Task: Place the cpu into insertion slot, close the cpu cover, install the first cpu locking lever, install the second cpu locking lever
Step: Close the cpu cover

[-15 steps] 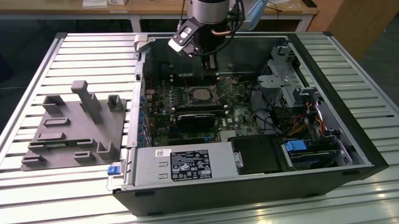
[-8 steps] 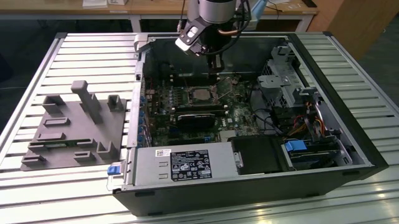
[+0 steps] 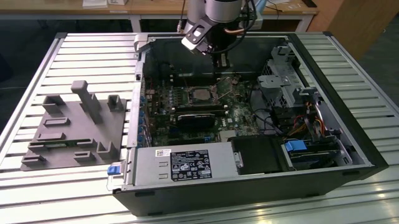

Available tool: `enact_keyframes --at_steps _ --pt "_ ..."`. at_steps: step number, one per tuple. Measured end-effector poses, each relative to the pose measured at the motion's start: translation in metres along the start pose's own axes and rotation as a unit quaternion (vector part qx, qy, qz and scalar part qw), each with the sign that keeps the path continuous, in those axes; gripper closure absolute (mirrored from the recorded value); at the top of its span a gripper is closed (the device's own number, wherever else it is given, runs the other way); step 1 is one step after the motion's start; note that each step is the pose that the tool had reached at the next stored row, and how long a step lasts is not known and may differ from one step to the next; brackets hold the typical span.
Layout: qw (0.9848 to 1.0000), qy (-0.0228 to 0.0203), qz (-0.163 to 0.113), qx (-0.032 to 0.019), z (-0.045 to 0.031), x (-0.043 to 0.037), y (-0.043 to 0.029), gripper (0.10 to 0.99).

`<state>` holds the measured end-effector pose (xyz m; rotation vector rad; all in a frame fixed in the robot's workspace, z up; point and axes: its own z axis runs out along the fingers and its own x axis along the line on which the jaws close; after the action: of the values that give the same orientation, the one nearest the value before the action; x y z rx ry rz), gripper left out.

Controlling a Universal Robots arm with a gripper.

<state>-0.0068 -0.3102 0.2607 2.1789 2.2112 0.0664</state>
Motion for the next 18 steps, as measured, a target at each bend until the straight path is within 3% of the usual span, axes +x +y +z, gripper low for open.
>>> enact_keyframes --at_steps 11,18 --pt "1.0000 -0.0008 0.001 0.0000 0.0017 0.0061 0.0298 0.984" --pt "1.0000 -0.0009 0.002 0.0000 0.0027 0.0061 0.0478 0.984"
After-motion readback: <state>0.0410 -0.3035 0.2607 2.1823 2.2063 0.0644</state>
